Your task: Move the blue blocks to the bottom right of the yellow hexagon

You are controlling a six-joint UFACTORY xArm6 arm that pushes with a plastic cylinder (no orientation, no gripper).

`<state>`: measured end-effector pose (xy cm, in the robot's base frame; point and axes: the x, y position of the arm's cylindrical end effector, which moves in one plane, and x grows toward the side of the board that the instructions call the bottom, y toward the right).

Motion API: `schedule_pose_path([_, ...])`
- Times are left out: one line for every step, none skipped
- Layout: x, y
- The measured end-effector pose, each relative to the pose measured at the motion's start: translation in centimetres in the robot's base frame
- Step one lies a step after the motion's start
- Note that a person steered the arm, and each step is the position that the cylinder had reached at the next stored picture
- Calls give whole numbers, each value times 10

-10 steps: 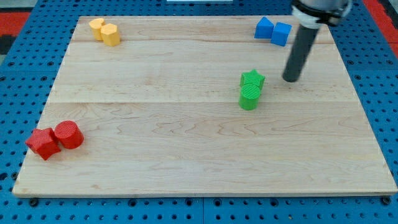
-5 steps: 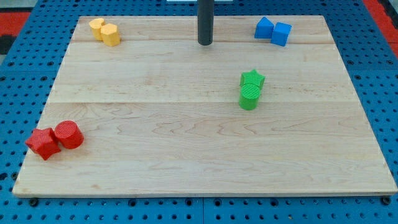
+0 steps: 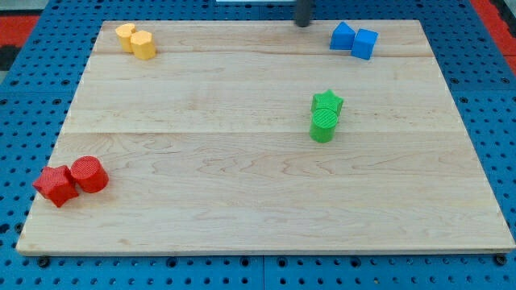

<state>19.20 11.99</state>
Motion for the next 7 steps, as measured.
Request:
schedule_pose_path([22, 37])
schedule_pose_path([71, 48])
schedule_pose_path([67, 46])
schedule_pose_path([43, 83])
schedule_pose_path([73, 109])
schedule_pose_path([89, 123])
schedule_pose_path([126, 76])
